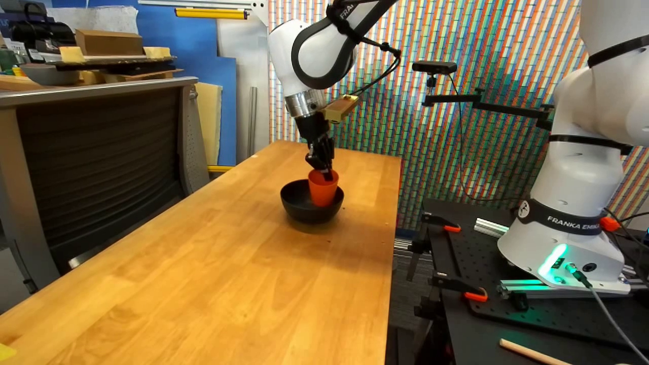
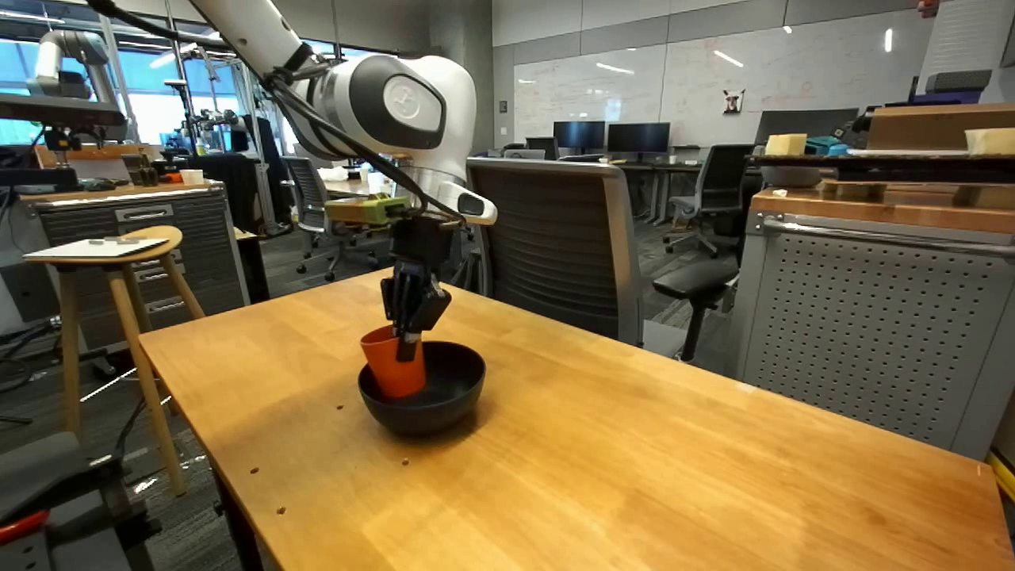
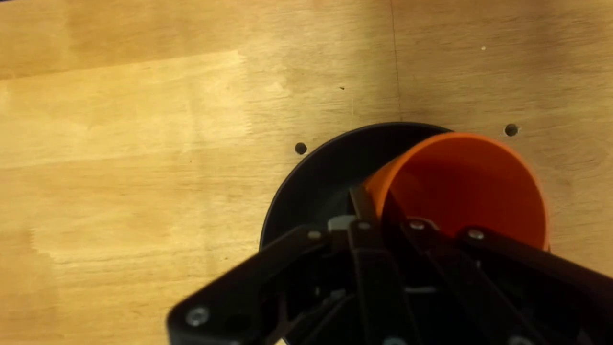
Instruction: Take the orange cup and place it in the black bowl
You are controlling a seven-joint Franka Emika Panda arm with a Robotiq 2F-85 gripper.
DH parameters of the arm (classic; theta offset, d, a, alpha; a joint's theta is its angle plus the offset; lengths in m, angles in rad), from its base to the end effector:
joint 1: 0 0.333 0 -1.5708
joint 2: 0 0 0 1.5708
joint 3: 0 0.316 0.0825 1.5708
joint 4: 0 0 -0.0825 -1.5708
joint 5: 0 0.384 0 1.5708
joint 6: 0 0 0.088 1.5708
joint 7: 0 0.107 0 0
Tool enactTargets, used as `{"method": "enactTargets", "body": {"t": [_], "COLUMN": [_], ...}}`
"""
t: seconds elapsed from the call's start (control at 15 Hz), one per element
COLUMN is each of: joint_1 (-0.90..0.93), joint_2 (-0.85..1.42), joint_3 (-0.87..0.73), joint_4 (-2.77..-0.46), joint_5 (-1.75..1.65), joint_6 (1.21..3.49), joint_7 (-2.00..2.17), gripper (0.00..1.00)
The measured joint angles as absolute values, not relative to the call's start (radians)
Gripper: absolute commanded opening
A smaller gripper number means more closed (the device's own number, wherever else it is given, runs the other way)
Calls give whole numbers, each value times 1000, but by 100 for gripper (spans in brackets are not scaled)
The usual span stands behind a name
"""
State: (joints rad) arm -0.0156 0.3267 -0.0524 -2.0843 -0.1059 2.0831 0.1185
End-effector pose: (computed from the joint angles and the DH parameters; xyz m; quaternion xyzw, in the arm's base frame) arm 0.5447 -0.0424 0.2457 0.9836 -0.0587 -0.1617 0.0539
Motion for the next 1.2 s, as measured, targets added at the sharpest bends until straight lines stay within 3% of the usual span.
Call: {"method": "enactTargets", "body": {"t": [0.07, 0.13, 0.6, 1.2], "joint_1": [-19, -24, -42, 21], "joint_2": [344, 361, 399, 106], "joint_3": [-53, -53, -51, 30], "joint_4": [-2072, -2058, -1992, -2017], "joint_5": [-101, -95, -57, -67], "joint_6": [2088, 2089, 2083, 1848], "joint_7": [109, 97, 16, -76], "gripper": [37, 46, 100, 100]}}
